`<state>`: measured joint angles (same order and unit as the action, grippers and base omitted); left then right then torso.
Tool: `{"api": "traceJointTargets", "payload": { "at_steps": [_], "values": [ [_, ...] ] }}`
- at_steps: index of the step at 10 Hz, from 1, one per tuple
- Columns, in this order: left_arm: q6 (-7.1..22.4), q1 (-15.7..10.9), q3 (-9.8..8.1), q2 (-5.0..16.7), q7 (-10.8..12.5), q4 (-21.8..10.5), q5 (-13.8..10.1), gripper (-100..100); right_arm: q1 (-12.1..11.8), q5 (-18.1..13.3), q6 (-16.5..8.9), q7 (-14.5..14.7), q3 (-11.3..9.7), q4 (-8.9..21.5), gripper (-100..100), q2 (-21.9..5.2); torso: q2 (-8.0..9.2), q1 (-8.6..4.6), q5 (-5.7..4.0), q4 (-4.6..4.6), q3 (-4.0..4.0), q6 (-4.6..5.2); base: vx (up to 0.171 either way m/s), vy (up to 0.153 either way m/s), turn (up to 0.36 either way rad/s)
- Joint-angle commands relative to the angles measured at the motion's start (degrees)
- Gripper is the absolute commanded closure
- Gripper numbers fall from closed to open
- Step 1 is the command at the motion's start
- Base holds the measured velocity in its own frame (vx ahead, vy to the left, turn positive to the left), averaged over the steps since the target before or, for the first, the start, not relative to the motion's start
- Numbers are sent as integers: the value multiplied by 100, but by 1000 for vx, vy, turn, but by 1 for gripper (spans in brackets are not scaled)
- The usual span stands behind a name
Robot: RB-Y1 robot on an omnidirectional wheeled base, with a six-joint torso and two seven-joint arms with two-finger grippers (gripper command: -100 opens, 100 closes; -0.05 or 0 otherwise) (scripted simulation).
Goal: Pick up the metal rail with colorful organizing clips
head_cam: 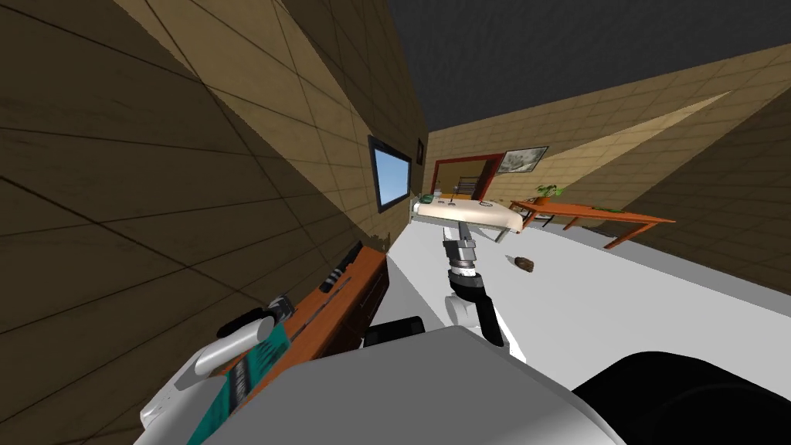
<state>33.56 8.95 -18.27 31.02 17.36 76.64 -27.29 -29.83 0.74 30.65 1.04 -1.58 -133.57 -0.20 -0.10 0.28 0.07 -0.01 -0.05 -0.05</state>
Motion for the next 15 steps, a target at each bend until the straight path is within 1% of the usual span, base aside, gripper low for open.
{"api": "traceJointTargets", "payload": {
  "at_steps": [1,2,3,4,5,6,7,8,9,10,11,12,13,14,15],
  "values": [
    [209,-45,-97,30,40,-286,-35,-100,0,0,0,0,0,0,0,0,0,0,0,0,0,0,-28,59,-215],
    [340,-127,-286,73,97,-607,-100,-100,-1,0,0,0,1,0,0,0,-4,1,1,-1,-2,-8,-32,60,-365],
    [415,-127,-286,73,97,-720,-100,-100,0,0,0,0,0,0,0,0,-2,3,1,-1,-1,-2,-31,57,-211],
    [457,-127,-286,73,97,-720,-100,-100,-2,0,0,0,1,0,0,0,-4,1,0,-1,-2,-8,-14,25,9],
    [696,-206,-478,108,148,-947,-158,-100,-2,0,0,0,1,0,0,0,-8,-10,-1,-2,-5,-11,-19,24,-335],
    [696,-206,-478,108,148,-1099,-158,-100,-1,0,0,0,0,0,0,0,-10,-11,-3,-2,-5,-1,-24,42,-234],
    [924,-282,-671,135,194,-1285,-209,-100,-2,0,0,0,1,0,0,0,-9,-6,-1,-2,-5,-9,-35,55,-351],
    [924,-282,-671,135,194,-1463,-209,-100,-1,0,0,0,0,0,0,0,-6,-1,0,-1,-3,-3,-37,55,-183],
    [1141,-355,-864,155,234,-1620,-253,-100,-2,0,0,0,1,0,0,0,-4,0,1,-2,-2,-11,-47,52,-344],
    [1141,-355,-864,155,234,-1823,-253,-100,-1,0,0,0,1,0,0,0,-2,0,0,0,-1,-3,-40,54,-173],
    [1346,-424,-1054,167,268,-1975,-292,-100,-2,0,0,0,1,0,0,0,-3,0,1,-1,-2,-12,-47,51,-237],
    [1346,-424,-1054,167,268,-2049,-292,-100,-1,0,0,0,1,0,0,0,-2,0,0,0,-1,-7,-36,47,-193],
    [1346,-424,-1054,167,268,-2195,-292,-100,-2,0,0,0,1,0,0,0,-6,-1,1,-1,-3,-10,-13,25,-10],
    [1537,-489,-1240,173,298,-2351,-324,-100,-3,0,0,0,1,0,0,0,-12,-8,-1,-3,-7,-14,-31,36,-286],
    [1537,-489,-1240,173,298,-2504,-324,-100,-1,0,0,0,1,0,0,0,-10,-5,-1,-2,-6,-4,-27,45,-183]
  ]
}}
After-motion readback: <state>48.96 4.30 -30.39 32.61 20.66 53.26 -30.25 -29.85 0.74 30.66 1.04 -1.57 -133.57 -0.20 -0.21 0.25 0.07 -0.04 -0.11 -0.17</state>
